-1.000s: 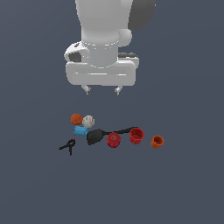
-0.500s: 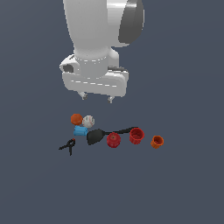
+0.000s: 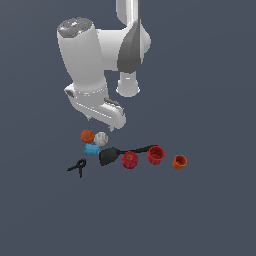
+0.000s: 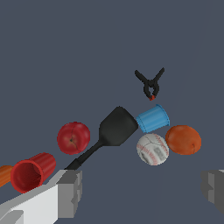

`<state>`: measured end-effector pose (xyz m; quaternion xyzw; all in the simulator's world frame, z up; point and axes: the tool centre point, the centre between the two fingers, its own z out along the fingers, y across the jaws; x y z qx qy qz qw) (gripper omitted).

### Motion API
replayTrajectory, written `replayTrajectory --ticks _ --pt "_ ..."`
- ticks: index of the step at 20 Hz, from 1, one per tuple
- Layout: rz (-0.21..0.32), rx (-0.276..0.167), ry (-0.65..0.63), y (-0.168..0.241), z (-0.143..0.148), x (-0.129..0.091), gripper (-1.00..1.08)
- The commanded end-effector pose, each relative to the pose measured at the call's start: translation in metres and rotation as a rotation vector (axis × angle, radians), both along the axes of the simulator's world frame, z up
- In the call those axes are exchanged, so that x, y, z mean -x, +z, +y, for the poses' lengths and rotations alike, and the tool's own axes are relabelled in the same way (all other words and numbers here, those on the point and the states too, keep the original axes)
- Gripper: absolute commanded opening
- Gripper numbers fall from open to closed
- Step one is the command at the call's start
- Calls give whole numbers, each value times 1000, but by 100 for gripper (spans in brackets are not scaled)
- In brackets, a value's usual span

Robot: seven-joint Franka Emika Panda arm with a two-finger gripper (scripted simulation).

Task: Pick up a designated object from a clutter of objects.

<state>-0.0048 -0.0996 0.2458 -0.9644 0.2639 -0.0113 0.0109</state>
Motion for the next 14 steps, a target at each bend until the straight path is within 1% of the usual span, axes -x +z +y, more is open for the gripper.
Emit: replayTrajectory --ticks 1,7,14 --pt "3 -7 -101 -17 -13 5 100" --pt "13 -16 -340 -58 -43 22 100" --pt "24 -16 -620 -101 -78 48 100"
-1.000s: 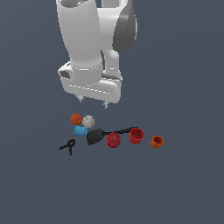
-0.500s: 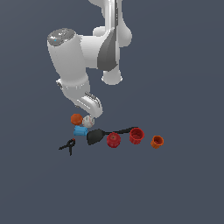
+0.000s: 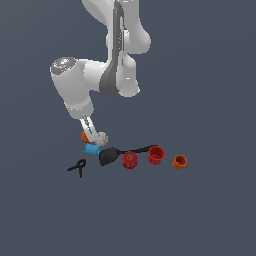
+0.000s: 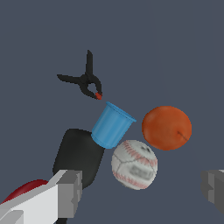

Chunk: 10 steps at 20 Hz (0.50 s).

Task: Pick up a designated object from a clutter of objects.

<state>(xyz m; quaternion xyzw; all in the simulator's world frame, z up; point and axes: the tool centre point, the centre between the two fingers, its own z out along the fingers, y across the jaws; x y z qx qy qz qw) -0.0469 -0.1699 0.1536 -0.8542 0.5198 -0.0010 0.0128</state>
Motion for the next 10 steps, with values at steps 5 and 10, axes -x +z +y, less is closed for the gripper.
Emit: replayTrajectory --ticks 5,10 --pt "11 7 -223 -33 -26 25 100" --pt "16 13 -332 -48 -39 39 100"
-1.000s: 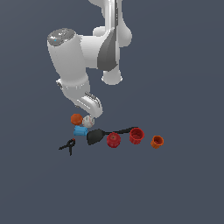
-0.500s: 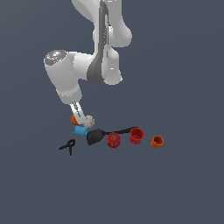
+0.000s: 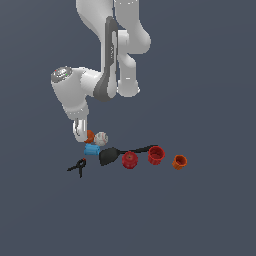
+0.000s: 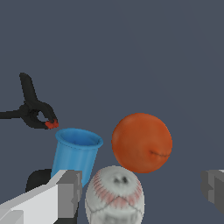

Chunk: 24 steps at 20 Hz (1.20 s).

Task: Pick up a designated object from a clutter of objects.

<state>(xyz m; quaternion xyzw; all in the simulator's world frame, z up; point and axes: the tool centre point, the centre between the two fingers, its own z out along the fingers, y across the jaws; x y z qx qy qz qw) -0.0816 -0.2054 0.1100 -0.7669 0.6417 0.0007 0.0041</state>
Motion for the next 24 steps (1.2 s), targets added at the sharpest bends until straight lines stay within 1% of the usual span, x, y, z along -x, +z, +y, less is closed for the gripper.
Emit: replayTrajectory --ticks 1,6,13,24 --pt "2 3 -48 -6 -5 6 100" --pt "4 7 -95 -12 -11 12 100" --pt "5 7 -93 -17 -10 13 100" --pt "5 7 -99 -57 -11 14 100"
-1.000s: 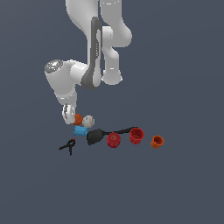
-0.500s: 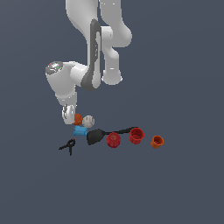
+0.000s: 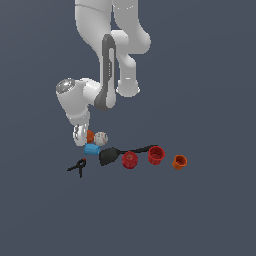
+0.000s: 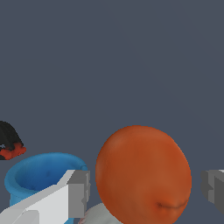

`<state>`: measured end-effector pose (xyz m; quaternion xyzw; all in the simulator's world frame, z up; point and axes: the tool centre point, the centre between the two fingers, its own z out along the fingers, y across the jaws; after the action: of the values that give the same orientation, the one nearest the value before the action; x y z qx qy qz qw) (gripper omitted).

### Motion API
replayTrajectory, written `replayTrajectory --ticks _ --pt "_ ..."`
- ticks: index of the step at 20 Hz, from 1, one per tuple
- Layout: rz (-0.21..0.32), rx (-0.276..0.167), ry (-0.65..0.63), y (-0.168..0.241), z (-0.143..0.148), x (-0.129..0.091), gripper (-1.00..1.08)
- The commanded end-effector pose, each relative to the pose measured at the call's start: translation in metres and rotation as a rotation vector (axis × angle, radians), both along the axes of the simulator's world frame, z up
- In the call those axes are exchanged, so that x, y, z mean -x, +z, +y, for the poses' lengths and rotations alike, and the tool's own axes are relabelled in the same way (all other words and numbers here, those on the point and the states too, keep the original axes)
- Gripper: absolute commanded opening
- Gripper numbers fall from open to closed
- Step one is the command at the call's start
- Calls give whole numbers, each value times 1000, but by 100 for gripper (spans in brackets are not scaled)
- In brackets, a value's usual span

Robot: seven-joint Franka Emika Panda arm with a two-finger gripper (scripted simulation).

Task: Pick up a designated object from a clutter of objects.

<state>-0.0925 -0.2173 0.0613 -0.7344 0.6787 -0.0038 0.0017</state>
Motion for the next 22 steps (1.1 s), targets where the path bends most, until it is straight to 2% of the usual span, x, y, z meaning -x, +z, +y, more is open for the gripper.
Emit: replayTrajectory --ticks 1,4,5,14,15,16,22 --pt "8 -3 0 -10 1 3 100" --pt "8 -3 -1 -13 1 3 100" --pt "8 -3 -1 -13 1 3 -100" --pt "8 -3 -1 -13 1 3 -100" --pt "-15 4 -4 -2 -3 -4 -100" --pt "-15 4 -4 -2 -3 -4 -100" --pt "-14 4 -4 7 7 -6 -100"
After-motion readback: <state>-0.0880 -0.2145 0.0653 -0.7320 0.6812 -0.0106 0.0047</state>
